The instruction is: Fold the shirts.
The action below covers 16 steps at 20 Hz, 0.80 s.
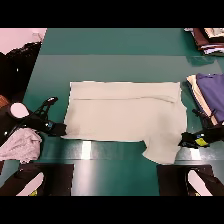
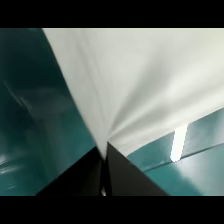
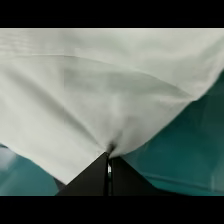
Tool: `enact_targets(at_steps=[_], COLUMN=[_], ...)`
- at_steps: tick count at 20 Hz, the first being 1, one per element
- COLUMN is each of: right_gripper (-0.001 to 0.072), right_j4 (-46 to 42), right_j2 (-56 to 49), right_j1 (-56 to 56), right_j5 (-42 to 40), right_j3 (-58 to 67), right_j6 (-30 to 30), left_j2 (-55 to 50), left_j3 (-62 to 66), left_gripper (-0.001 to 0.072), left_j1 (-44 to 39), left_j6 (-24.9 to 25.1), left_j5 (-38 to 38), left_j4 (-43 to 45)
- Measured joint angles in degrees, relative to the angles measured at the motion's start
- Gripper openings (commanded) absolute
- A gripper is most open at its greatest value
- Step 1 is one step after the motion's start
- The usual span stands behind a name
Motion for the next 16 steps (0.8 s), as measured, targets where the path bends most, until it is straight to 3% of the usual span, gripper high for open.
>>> enact_targets(at_steps=[4,7,11,16], right_gripper=[0.0016,0.0016,0.0016,0.0016], right_j4=[-2.8,-3.3,-3.7,-3.8], right_j2=[9.0,9.6,0.4,-17.9], right_j1=[0.1,0.2,3.0,7.9], right_j5=[4.8,4.7,0.5,-6.9], right_j3=[4.0,10.1,19.4,32.3], right_j6=[0.2,0.6,0.5,-0.2], left_j2=[6.7,8.0,2.5,-12.4], left_j3=[0.1,1.7,6.4,16.1], left_gripper=[0.0023,0.0023,0.0023,0.0024], left_j1=[0.0,0.0,-0.1,0.0], left_j6=[-2.2,-3.2,-3.5,-3.5], left_j5=[-7.5,-6.6,0.6,11.4], left_j4=[2.4,2.5,2.6,2.7])
